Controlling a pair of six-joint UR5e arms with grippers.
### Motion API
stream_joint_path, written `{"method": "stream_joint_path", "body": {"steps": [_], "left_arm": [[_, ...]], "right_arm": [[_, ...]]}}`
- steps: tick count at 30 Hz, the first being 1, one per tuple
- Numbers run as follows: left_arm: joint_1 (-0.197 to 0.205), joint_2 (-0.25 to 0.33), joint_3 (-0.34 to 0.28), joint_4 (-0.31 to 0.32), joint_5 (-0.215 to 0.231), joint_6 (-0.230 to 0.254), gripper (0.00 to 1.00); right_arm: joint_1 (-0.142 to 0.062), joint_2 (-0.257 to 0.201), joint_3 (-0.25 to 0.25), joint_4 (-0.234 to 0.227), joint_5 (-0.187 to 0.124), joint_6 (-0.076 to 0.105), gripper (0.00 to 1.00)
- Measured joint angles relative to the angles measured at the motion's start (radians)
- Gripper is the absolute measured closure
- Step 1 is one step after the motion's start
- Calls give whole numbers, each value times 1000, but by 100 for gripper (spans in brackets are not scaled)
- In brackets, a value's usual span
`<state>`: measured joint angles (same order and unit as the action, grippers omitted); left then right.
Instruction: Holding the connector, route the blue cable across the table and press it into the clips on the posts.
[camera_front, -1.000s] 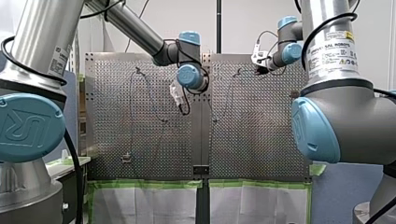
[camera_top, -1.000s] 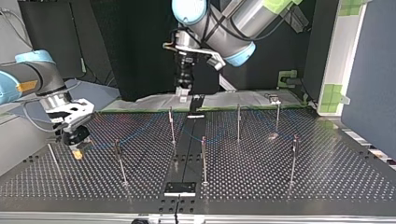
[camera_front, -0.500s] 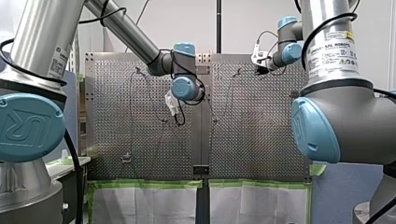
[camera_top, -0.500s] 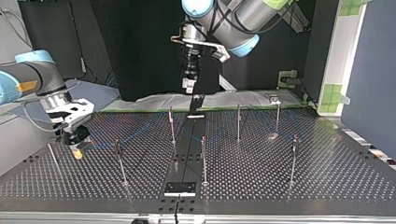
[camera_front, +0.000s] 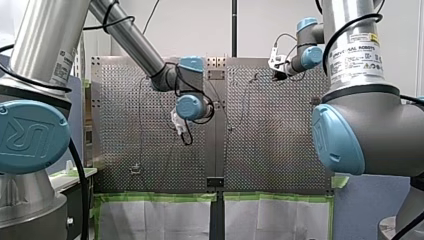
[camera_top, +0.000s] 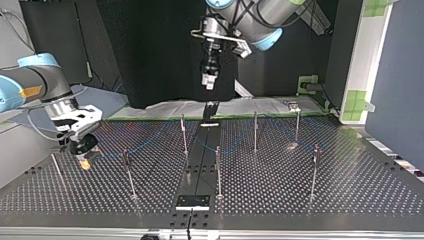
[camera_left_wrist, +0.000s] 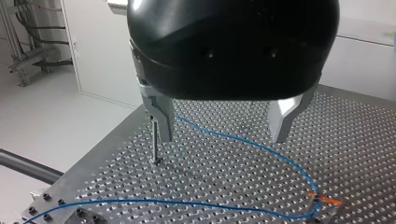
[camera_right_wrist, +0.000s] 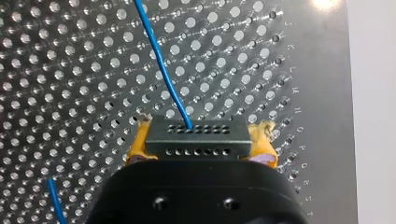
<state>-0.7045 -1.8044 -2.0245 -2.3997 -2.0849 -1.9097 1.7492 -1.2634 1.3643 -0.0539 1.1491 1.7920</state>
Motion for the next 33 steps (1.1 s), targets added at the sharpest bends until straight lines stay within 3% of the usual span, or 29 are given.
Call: {"method": "stream_joint_path", "body": {"steps": [20,33], "left_arm": [[0,0,-159,159,0,0,0],[0,0,-173,174,0,0,0]], "right_arm": [[6,-1,0,8,7,-5,100],[7,-2,0,8,8,-6,100]]}}
